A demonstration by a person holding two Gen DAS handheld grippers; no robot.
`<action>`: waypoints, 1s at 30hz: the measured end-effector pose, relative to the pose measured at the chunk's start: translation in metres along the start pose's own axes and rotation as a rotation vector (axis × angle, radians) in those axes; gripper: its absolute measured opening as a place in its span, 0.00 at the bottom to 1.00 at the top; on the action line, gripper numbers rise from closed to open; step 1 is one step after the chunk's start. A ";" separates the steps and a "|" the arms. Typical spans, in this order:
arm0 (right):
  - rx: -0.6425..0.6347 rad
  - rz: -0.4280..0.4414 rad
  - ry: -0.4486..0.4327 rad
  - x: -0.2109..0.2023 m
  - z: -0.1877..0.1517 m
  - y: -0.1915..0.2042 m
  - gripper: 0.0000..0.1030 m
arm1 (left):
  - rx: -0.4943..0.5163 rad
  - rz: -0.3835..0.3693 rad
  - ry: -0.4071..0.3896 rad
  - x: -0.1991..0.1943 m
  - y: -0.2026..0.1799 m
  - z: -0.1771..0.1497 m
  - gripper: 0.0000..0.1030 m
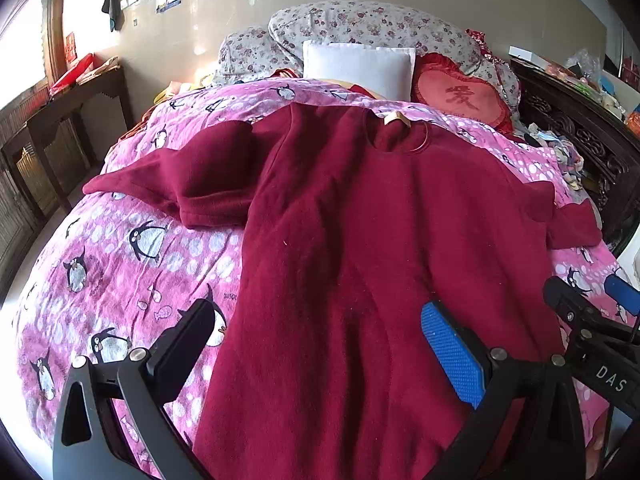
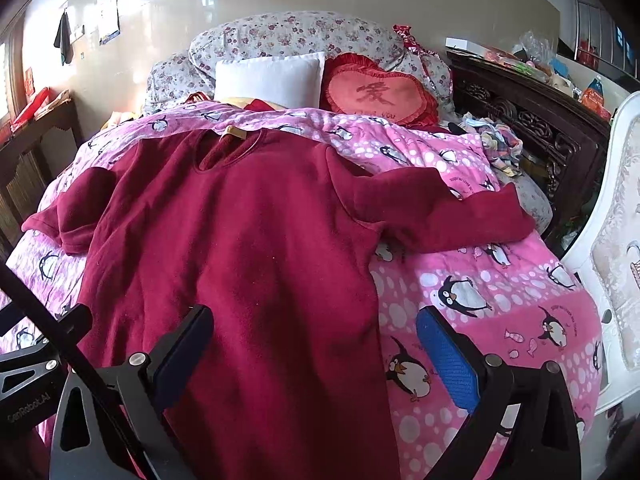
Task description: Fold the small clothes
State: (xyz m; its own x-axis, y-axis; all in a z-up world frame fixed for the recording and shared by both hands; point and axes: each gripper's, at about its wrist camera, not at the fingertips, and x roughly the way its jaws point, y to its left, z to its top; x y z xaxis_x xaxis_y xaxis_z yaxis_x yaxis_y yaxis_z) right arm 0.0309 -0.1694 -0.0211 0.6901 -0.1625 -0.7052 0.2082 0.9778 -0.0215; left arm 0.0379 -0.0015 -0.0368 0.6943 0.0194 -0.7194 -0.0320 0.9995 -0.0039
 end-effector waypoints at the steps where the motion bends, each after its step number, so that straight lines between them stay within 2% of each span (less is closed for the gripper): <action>1: 0.001 0.000 0.001 0.000 0.000 0.000 1.00 | 0.000 0.001 0.005 0.001 0.000 0.000 1.00; 3: 0.003 0.006 0.004 0.002 0.000 0.000 1.00 | -0.003 0.008 0.029 0.003 0.000 -0.001 1.00; 14: -0.012 0.003 -0.005 0.004 0.004 0.008 1.00 | -0.019 -0.004 0.035 0.007 0.001 0.000 1.00; 17: -0.015 0.005 -0.001 0.006 0.005 0.010 1.00 | -0.046 -0.030 -0.010 0.012 0.003 0.003 1.00; 30: -0.035 0.007 0.006 0.014 0.007 0.017 1.00 | -0.064 -0.028 0.045 0.023 0.006 0.001 1.00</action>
State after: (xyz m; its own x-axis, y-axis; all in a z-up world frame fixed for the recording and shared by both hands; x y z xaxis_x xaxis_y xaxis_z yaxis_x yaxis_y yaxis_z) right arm 0.0497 -0.1559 -0.0264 0.6875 -0.1552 -0.7094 0.1791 0.9830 -0.0415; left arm 0.0541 0.0048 -0.0523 0.6623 -0.0111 -0.7492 -0.0597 0.9959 -0.0675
